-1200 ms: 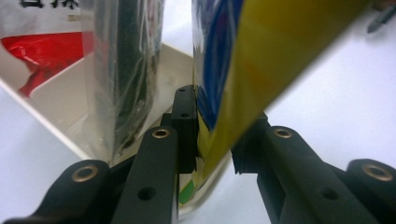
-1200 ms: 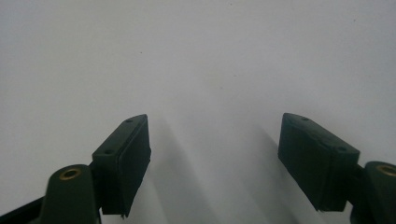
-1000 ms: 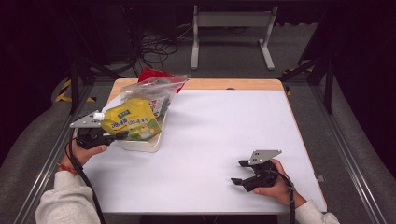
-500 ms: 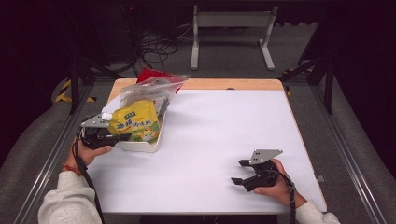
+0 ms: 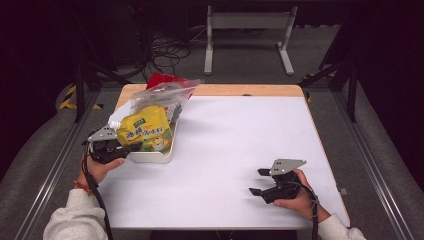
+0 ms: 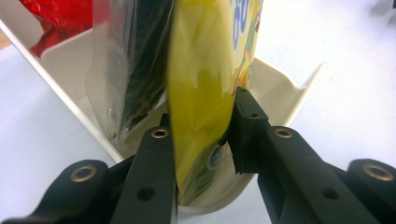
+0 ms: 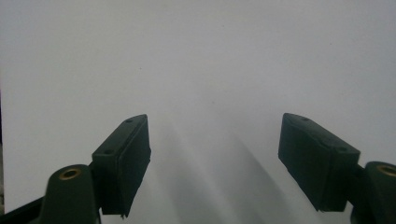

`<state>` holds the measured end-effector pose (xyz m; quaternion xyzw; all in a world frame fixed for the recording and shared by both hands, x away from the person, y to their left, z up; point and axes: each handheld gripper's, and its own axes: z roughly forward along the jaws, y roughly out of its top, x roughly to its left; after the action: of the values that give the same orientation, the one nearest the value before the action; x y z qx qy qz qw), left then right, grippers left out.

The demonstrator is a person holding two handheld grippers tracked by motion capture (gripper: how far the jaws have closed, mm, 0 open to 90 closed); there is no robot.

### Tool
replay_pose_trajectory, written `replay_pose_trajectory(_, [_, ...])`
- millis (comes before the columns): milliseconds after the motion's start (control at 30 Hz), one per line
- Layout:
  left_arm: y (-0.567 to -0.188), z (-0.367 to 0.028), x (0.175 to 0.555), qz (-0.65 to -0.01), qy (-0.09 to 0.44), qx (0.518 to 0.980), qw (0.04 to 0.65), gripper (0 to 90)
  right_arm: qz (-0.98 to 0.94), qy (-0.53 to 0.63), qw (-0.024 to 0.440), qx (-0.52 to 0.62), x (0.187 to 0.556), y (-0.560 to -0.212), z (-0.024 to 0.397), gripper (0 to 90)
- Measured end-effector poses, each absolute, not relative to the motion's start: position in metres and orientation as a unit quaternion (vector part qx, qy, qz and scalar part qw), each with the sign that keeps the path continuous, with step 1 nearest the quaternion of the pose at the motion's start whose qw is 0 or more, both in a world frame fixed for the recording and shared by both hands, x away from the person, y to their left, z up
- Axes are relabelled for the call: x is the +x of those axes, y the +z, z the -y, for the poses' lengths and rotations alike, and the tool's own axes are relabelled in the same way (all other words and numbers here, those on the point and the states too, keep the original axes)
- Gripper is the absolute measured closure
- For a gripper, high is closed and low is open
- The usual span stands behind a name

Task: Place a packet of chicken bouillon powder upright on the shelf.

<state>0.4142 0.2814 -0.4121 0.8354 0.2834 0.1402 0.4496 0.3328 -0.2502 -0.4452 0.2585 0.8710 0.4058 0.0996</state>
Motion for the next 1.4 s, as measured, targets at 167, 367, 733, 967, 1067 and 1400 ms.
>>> replay_pose_trajectory(167, [-0.415,-0.280,0.411,-0.306,0.148,0.820,0.460,71.6,-0.871,0.406,0.101,0.256,0.333,-0.444,0.250,25.1])
replay_pose_trajectory(367, [-0.413,-0.281,0.403,-0.318,0.167,0.803,0.475,56.6,-0.871,0.406,0.102,0.257,0.335,-0.444,0.251,25.2])
replay_pose_trajectory(733, [-0.404,-0.292,0.365,-0.373,0.254,0.757,0.473,30.6,-0.863,0.414,0.125,0.261,0.334,-0.437,0.257,25.2])
replay_pose_trajectory(967, [-0.406,-0.283,0.322,-0.383,0.278,0.734,0.487,19.2,-0.855,0.418,0.157,0.265,0.330,-0.428,0.263,24.9])
replay_pose_trajectory(1067, [-0.411,-0.270,0.308,-0.368,0.265,0.745,0.489,16.7,-0.851,0.417,0.179,0.265,0.328,-0.425,0.266,23.8])
replay_pose_trajectory(1400, [-0.442,-0.212,0.294,-0.312,0.195,0.816,0.445,11.3,-0.845,0.411,0.205,0.275,0.321,-0.422,0.270,18.1])
